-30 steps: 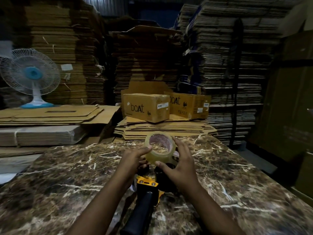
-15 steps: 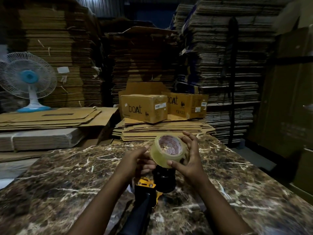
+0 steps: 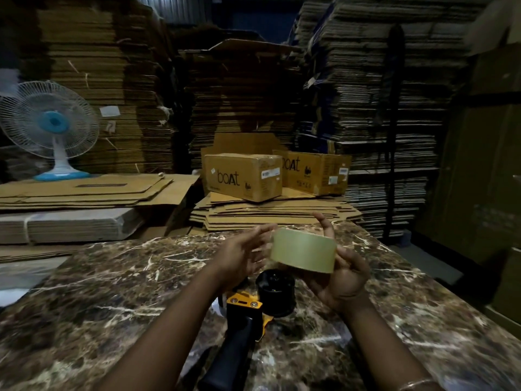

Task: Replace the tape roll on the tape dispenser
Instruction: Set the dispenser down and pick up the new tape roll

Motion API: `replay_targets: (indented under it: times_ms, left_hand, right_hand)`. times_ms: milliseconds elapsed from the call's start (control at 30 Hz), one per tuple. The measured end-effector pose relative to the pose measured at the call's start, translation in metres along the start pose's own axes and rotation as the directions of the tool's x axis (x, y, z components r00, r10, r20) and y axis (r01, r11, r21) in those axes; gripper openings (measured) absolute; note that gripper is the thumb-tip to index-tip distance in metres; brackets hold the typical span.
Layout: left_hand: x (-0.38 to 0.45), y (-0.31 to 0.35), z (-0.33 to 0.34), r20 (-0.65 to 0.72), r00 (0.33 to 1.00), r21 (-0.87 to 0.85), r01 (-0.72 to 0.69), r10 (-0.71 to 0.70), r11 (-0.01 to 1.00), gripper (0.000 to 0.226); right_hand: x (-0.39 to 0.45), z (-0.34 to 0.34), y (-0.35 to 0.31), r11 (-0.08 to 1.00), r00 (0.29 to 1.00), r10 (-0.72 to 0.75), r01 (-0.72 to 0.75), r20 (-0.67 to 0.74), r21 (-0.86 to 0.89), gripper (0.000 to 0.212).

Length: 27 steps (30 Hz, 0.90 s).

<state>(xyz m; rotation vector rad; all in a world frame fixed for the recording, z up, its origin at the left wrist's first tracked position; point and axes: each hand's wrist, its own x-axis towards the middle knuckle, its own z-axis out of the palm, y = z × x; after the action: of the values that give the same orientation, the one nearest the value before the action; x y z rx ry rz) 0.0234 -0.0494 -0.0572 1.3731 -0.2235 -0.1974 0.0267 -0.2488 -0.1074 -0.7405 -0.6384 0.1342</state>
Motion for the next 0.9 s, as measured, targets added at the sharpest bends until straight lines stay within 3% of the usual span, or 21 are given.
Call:
replay_targets:
  times_ms: [133, 233, 500, 733, 800, 900]
  left_hand:
    - [0.003, -0.007, 0.005, 0.118, 0.989, -0.059, 0.091, -0.084, 0.994, 0.045]
    - [0.004, -0.012, 0.007, 0.168, 0.982, -0.057, 0.091, -0.081, 0.994, 0.035]
    - [0.001, -0.009, -0.007, 0.153, 0.987, -0.116, 0.066, -0.048, 0.991, 0.04]
    - [-0.008, -0.003, -0.013, 0.179, 0.984, -0.011, -0.016, 0.017, 1.0, 0.019]
    - [-0.008, -0.002, -0.017, 0.184, 0.983, -0.049, -0.02, 0.029, 0.999, 0.007]
    - [-0.009, 0.0, -0.021, 0.113, 0.994, -0.083, -0.001, 0.011, 0.997, 0.015]
  right_hand:
    - [-0.001, -0.003, -0.003, 0.993, 0.998, -0.017, 0.024, -0.065, 0.116, 0.102]
    - [-0.002, -0.006, -0.003, 0.986, 0.995, -0.031, 0.046, -0.092, 0.162, 0.096]
    - [0.0, -0.002, -0.005, 0.992, 0.992, -0.008, 0.024, -0.125, 0.127, 0.1]
    - [-0.001, -0.003, -0.005, 0.994, 0.987, -0.026, 0.043, -0.158, 0.104, 0.102]
    - [-0.001, -0.003, -0.005, 0.993, 0.99, -0.028, 0.043, -0.138, 0.108, 0.098]
    - [-0.001, -0.002, -0.004, 0.997, 0.992, -0.024, 0.032, -0.125, 0.063, 0.087]
